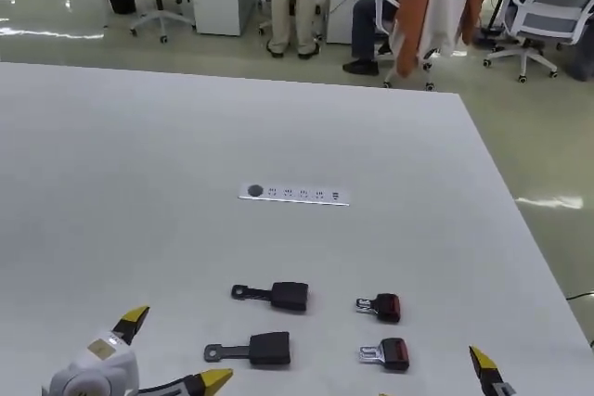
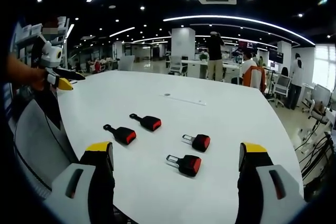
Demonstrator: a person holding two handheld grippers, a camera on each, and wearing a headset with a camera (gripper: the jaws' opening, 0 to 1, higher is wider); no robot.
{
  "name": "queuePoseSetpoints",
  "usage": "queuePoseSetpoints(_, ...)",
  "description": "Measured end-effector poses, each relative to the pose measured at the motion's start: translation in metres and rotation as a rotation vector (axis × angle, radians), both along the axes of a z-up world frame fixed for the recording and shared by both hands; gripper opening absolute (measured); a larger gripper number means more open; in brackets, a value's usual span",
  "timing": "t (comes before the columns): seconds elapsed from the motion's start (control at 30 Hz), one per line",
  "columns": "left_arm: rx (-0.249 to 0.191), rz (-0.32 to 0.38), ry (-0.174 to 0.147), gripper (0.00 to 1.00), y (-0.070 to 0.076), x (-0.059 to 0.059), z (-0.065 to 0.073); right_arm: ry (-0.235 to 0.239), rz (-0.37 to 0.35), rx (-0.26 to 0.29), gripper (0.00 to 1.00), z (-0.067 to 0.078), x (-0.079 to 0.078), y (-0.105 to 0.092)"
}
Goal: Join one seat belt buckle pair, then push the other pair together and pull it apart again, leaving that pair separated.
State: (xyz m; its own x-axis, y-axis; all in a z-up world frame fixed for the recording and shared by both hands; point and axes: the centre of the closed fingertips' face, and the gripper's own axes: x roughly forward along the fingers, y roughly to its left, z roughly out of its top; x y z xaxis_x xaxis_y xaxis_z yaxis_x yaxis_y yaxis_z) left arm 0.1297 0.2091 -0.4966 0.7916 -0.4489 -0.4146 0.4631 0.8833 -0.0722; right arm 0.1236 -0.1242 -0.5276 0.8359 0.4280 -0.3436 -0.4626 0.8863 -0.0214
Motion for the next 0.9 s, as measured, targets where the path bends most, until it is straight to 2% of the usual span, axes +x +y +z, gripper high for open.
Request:
queuePoseSetpoints(0.3,-0.023,-0.014,-0.017,1.0,-0.002,0.001,0.002,-0.005,0.017,0.0,0.99,-0.003,-0.001,0.003)
queuePoseSetpoints(0.9,-0.009,-0.026,0.005,1.0,-0.004,-0.001,-0.001,0.004,0.031,0.003,0.99,-0.004,0.0,0.011)
